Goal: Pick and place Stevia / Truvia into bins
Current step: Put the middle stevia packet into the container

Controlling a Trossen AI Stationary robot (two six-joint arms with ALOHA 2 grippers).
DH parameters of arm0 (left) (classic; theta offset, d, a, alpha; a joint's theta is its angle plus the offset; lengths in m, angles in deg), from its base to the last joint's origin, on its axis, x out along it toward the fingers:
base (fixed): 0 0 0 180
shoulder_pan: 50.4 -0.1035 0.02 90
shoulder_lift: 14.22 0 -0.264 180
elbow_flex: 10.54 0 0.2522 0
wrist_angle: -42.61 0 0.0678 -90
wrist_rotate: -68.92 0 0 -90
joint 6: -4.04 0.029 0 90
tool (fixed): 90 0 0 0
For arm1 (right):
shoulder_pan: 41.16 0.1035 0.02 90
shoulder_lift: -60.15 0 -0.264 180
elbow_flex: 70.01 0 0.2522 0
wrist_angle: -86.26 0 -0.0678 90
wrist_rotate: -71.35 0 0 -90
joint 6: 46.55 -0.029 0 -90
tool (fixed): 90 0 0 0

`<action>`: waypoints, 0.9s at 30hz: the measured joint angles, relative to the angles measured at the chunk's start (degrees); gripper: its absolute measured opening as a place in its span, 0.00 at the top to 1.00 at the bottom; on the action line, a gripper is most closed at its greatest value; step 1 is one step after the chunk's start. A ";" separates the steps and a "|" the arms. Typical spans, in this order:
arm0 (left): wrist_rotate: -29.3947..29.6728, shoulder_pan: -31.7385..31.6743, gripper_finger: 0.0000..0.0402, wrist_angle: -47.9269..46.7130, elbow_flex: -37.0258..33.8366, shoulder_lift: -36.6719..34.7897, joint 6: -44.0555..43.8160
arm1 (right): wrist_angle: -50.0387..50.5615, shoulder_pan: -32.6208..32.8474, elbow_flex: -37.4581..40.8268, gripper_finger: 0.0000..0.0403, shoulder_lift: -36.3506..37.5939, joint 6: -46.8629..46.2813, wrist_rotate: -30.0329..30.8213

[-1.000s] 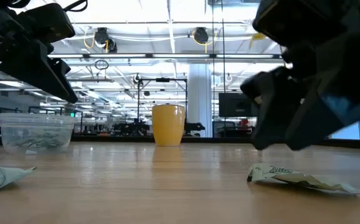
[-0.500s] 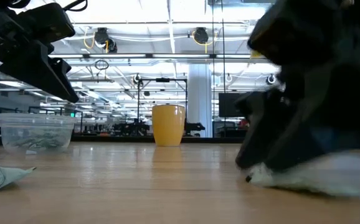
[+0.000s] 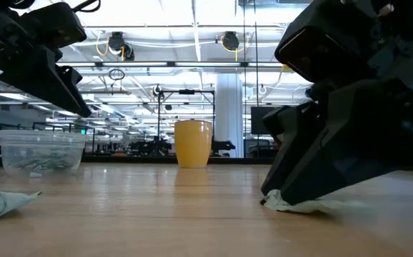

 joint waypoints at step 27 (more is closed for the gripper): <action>-2.78 -9.18 0.52 33.49 0.00 7.13 11.77 | -24.39 -19.19 -1.18 0.99 6.46 29.44 11.88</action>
